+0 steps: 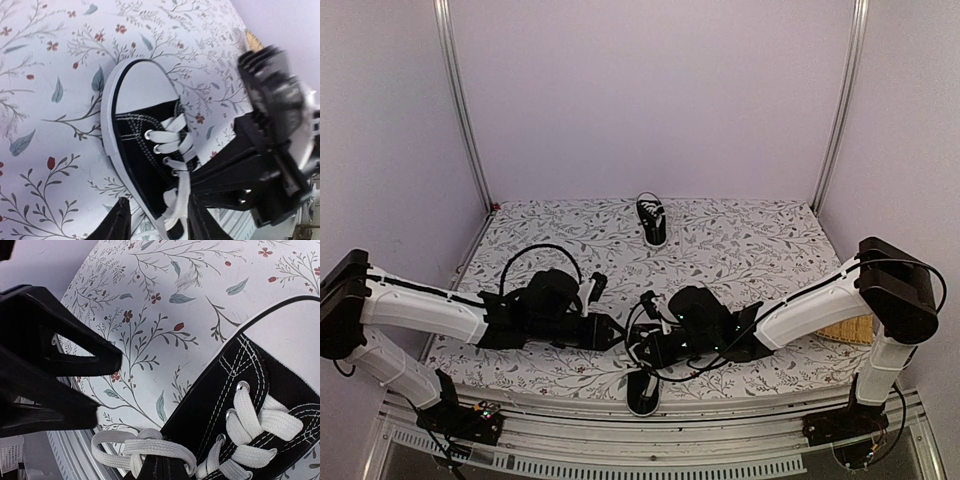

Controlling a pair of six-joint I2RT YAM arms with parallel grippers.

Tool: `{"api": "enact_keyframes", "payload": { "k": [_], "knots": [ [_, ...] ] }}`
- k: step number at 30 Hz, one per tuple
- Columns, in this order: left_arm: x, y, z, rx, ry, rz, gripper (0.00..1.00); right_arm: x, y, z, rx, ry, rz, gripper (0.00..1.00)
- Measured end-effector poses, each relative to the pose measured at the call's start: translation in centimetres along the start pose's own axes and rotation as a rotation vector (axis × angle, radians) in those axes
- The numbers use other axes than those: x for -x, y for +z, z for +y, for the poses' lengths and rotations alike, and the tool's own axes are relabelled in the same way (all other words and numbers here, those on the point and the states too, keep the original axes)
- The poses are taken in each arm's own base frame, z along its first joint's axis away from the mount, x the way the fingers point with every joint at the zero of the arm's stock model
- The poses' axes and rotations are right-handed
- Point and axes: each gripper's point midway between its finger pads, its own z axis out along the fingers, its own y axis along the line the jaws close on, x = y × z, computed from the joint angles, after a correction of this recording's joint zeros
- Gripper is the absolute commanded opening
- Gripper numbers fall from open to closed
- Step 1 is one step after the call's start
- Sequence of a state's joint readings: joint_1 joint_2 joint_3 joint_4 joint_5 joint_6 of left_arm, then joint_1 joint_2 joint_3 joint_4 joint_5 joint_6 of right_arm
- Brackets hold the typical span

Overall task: Tie the shoes
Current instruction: Cross the half-tied shoelace with the shoelace loop.

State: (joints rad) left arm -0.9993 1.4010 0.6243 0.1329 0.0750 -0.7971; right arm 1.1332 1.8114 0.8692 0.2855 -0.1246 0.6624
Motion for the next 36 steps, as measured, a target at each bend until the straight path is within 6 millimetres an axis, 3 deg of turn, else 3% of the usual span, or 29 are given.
{"api": "enact_keyframes", "payload": {
  "k": [4,9,23,36],
  "knots": [
    [-1.9,1.4,1.9,0.048,-0.024,0.076,0.34,0.0,0.0,0.0,-0.001,0.004,0.001,0.02],
    [-3.2,2.3,2.3,0.044,-0.039,0.131,0.34,-0.1,0.0,-0.1,-0.001,0.004,0.001,0.02],
    [-2.4,2.7,0.4,-0.051,-0.042,0.106,0.35,-0.1,0.0,-0.1,0.000,0.004,0.000,0.02],
    [-2.8,3.5,0.1,-0.091,-0.063,0.126,0.37,-0.5,0.0,-0.4,-0.010,0.009,0.012,0.02]
  ]
}}
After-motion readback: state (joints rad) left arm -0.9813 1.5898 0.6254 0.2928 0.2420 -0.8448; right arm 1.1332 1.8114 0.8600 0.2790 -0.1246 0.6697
